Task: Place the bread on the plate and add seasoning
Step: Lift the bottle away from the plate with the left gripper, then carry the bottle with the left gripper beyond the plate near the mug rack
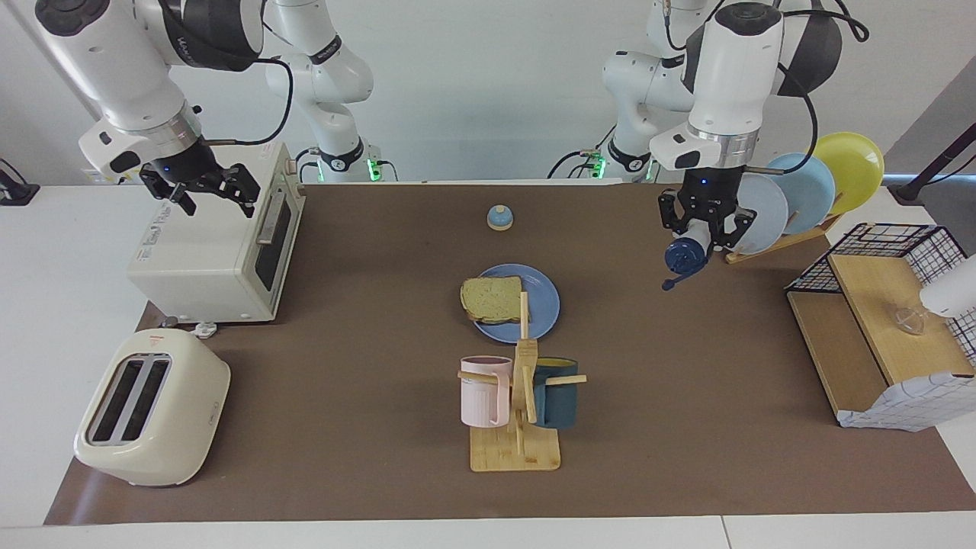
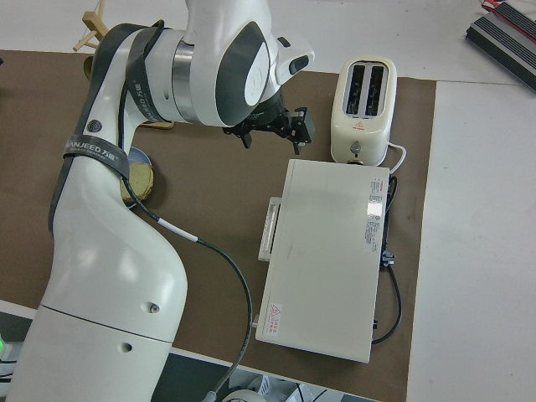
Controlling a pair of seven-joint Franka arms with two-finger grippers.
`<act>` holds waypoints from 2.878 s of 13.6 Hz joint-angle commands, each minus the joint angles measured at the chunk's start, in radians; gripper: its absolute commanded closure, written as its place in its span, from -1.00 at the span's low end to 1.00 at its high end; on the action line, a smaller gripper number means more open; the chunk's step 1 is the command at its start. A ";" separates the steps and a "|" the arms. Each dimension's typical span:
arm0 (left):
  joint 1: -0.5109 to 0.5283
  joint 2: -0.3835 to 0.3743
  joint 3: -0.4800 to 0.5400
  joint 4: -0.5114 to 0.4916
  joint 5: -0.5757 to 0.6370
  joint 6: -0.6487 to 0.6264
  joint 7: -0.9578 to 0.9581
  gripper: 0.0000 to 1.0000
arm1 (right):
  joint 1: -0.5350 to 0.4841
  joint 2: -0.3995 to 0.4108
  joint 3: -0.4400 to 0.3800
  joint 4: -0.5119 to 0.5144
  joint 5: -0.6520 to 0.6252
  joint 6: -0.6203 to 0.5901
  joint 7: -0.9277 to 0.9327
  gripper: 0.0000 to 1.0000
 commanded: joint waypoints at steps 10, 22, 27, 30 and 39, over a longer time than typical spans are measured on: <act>0.065 -0.068 -0.007 -0.352 -0.144 0.592 -0.178 1.00 | -0.006 -0.017 0.001 -0.016 0.008 0.004 -0.023 -1.00; 0.050 0.281 -0.009 -0.458 -0.144 1.321 -0.395 1.00 | -0.006 -0.018 0.001 -0.016 0.008 0.004 -0.023 -1.00; 0.045 0.398 -0.009 -0.455 -0.144 1.499 -0.453 1.00 | -0.006 -0.017 0.001 -0.016 0.010 0.004 -0.023 -1.00; 0.050 0.401 -0.009 -0.449 -0.146 1.499 -0.455 1.00 | -0.006 -0.017 0.001 -0.016 0.008 0.004 -0.023 -1.00; 0.065 0.427 -0.019 -0.379 -0.183 1.501 -0.472 1.00 | -0.006 -0.017 0.001 -0.016 0.010 0.004 -0.023 -1.00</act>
